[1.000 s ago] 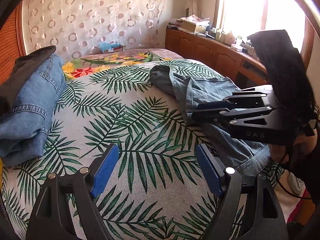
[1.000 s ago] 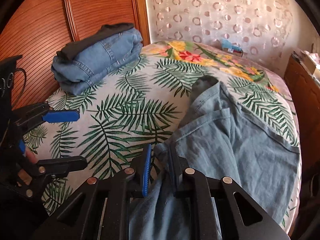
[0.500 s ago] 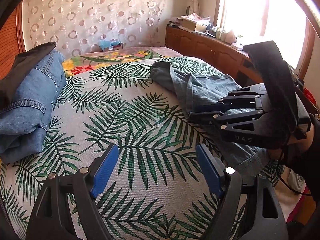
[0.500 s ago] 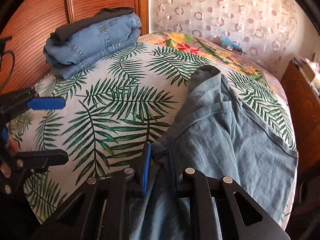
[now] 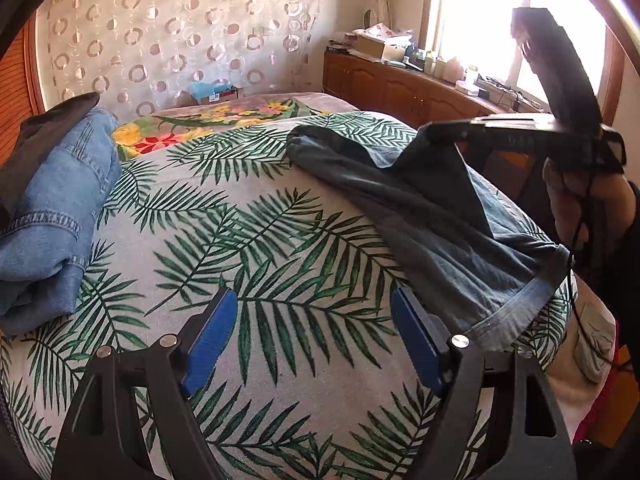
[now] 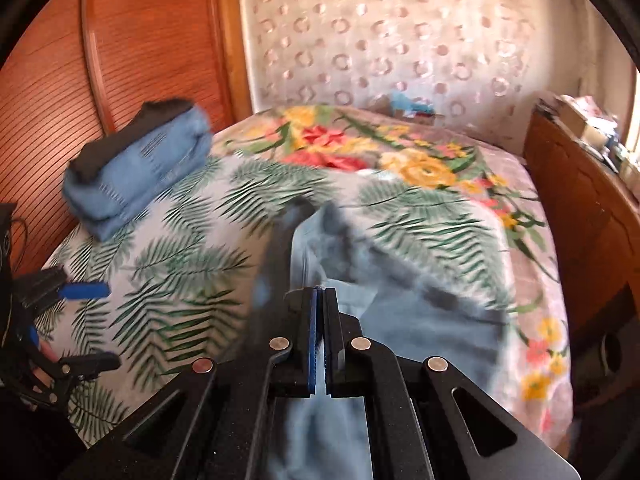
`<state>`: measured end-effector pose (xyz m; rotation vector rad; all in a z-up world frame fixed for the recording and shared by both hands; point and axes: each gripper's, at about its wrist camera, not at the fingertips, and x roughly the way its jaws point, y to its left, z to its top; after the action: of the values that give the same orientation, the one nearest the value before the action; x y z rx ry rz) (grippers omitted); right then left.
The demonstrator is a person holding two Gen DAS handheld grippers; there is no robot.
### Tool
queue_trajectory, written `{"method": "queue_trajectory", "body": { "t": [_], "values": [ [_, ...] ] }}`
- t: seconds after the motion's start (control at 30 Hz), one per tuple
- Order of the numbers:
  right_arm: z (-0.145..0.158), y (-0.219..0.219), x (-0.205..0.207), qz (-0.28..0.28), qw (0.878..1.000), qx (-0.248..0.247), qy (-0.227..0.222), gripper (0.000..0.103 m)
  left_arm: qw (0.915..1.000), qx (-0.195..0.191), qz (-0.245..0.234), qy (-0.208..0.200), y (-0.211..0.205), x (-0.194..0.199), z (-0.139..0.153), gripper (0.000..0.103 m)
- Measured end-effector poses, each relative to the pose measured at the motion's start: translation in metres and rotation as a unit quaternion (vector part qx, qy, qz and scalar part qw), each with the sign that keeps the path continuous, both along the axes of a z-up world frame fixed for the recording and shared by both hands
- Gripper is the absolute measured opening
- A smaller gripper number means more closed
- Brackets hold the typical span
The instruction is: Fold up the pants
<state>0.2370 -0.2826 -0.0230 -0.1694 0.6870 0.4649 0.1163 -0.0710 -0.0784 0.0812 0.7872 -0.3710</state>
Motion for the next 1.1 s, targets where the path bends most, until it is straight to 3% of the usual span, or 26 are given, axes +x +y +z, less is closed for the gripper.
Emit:
{"method": "queue_trajectory", "body": {
  "t": [0.4, 0.53, 0.7, 0.93, 1.1],
  "values": [
    [-0.003, -0.041, 0.028, -0.078, 0.995, -0.052, -0.016, 0.002, 0.9998, 0.009, -0.02, -0.006, -0.018, 0.002, 0.005, 0.08],
    [-0.018, -0.046, 0.04, -0.115, 0.991, -0.069, -0.004, 0.002, 0.9998, 0.009, -0.018, -0.001, -0.016, 0.002, 0.002, 0.08],
    [-0.033, -0.041, 0.051, -0.127, 0.989, -0.079, 0.014, 0.002, 0.9998, 0.009, -0.018, 0.0, -0.017, 0.002, 0.001, 0.08],
    [-0.021, -0.04, 0.049, -0.153, 0.984, -0.089, -0.007, 0.002, 0.9998, 0.009, -0.019, 0.001, -0.019, 0.001, -0.001, 0.08],
    [-0.023, -0.04, 0.041, -0.139, 0.988, -0.071, 0.01, 0.005, 0.9998, 0.009, -0.019, 0.001, -0.019, 0.001, -0.001, 0.08]
  ]
}}
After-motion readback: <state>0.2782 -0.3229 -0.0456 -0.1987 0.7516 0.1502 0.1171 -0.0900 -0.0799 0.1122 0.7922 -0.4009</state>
